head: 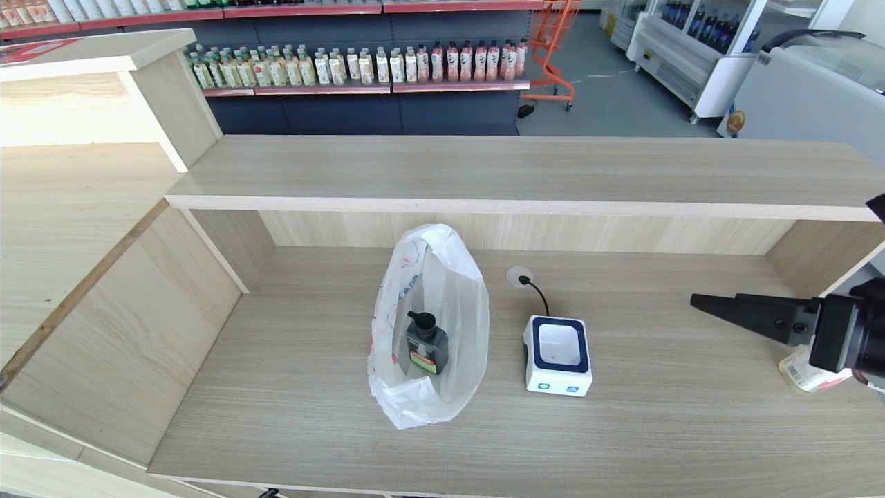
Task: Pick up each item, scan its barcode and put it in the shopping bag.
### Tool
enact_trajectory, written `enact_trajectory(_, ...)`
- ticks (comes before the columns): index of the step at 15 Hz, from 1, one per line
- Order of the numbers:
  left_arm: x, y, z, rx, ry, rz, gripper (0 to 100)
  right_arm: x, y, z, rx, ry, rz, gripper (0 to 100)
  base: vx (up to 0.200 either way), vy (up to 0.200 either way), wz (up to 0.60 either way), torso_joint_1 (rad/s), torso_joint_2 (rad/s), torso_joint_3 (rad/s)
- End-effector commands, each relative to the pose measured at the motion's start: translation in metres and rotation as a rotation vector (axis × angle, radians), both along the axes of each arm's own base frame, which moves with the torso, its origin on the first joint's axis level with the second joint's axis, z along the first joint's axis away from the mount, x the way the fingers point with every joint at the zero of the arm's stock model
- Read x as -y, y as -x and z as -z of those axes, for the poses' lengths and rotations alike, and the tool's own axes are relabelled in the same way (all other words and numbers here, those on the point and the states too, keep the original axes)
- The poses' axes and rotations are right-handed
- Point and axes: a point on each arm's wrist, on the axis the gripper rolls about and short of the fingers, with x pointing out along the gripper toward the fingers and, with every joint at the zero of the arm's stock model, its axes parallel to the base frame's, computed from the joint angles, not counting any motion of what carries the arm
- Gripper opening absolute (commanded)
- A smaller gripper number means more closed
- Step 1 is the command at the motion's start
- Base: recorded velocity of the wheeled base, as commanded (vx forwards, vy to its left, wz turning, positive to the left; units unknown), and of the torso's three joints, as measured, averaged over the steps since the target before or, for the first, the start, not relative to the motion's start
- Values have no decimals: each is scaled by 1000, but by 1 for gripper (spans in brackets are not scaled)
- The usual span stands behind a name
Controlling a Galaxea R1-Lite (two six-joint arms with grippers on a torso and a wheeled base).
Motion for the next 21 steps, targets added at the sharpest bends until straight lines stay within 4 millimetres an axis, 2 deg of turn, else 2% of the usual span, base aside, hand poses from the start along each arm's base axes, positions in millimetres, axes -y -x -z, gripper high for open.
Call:
enact_trajectory(1, 0, 0, 0, -2, 0, -1, 100, 3, 4, 0, 7, -2, 16, 100, -200, 0, 0, 2, -2, -2)
enact_trajectory(6, 0, 0, 0, -2, 0, 1, 100, 4, 6, 7, -14, 2, 21, 100, -200, 0, 0, 4, 1, 3)
enact_trajectory(9, 0, 0, 0, -2, -2, 1, 100, 4, 3, 7, -21, 2, 23, 100, 0, 0, 0, 0, 0, 0)
enact_trajectory(11, 0, 0, 0, -2, -2, -1, 100, 4, 0, 9, -32, 8, 31, 100, 0, -200, 0, 0, -2, 5)
enact_trajectory(16, 0, 0, 0, -2, -2, 1, 100, 9, -14, 15, -65, 59, 194, 100, 0, -200, 0, 4, 3, -1)
enact_trajectory(21, 0, 0, 0, -2, -2, 1, 100, 37, -32, 29, -114, 141, 326, 100, 0, -200, 0, 2, 5, 1)
